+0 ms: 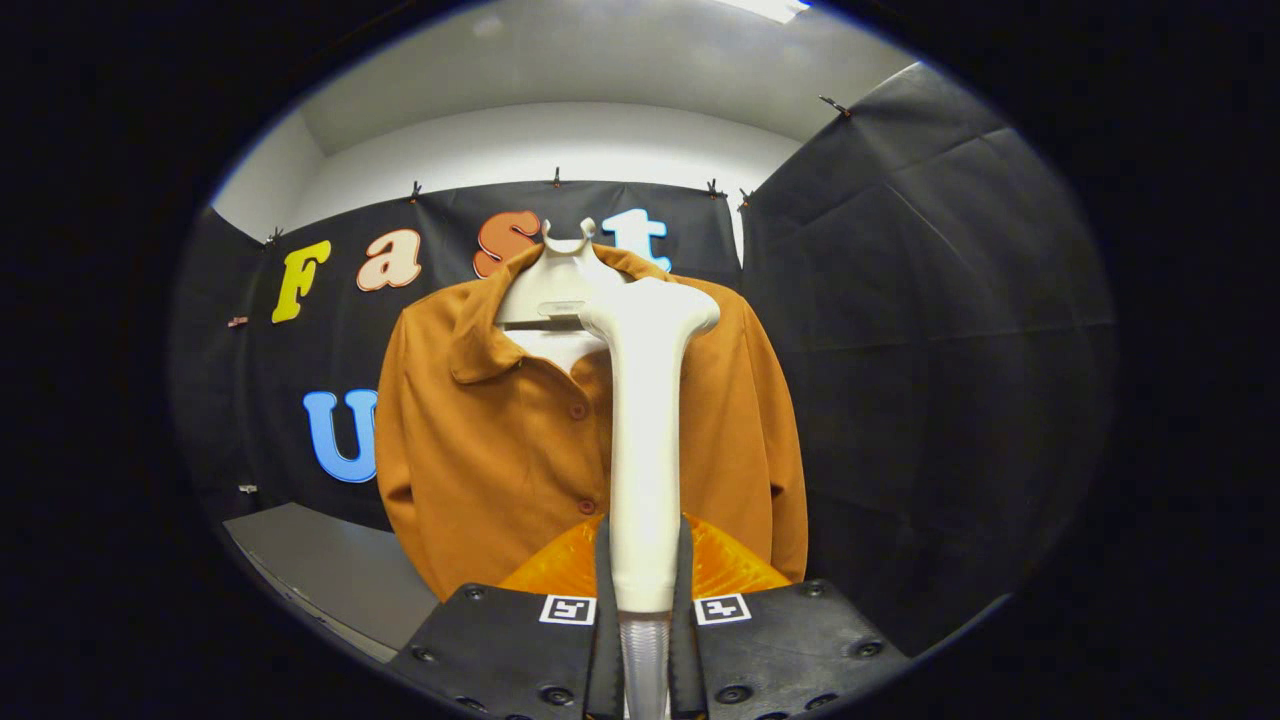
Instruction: Iron the clothes twice with a garment steamer, once on the left side and once on the right side.
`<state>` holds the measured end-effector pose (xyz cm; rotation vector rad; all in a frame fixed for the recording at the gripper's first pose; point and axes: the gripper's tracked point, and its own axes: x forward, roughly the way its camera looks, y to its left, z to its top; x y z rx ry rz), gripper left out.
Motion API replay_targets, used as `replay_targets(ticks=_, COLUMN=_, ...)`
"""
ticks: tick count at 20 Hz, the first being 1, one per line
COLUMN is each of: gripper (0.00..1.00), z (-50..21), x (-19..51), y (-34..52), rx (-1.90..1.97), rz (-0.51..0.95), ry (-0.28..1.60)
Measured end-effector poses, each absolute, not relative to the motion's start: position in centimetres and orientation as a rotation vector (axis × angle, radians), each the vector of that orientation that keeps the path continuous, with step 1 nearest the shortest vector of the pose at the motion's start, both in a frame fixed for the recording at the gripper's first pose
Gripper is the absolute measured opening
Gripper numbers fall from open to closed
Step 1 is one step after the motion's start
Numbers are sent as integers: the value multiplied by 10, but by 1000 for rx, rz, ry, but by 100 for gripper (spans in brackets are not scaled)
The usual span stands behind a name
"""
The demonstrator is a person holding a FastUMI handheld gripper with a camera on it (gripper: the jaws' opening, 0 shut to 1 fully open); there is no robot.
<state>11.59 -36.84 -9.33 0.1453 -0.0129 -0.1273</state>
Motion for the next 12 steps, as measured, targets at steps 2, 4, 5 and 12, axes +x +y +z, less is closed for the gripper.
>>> replay_targets(ticks=2, gripper=21, z=-110, x=115, y=-370, rx=164, rz=-124, ry=5)
replay_targets(ticks=4, gripper=21, z=-124, x=112, y=-370, rx=169, rz=-111, ry=15)
replay_targets(ticks=5, gripper=21, z=-132, x=110, y=-371, rx=164, rz=-108, ry=25)
replay_targets(ticks=12, gripper=21, z=-200, x=91, y=-373, rx=172, rz=-123, ry=149)
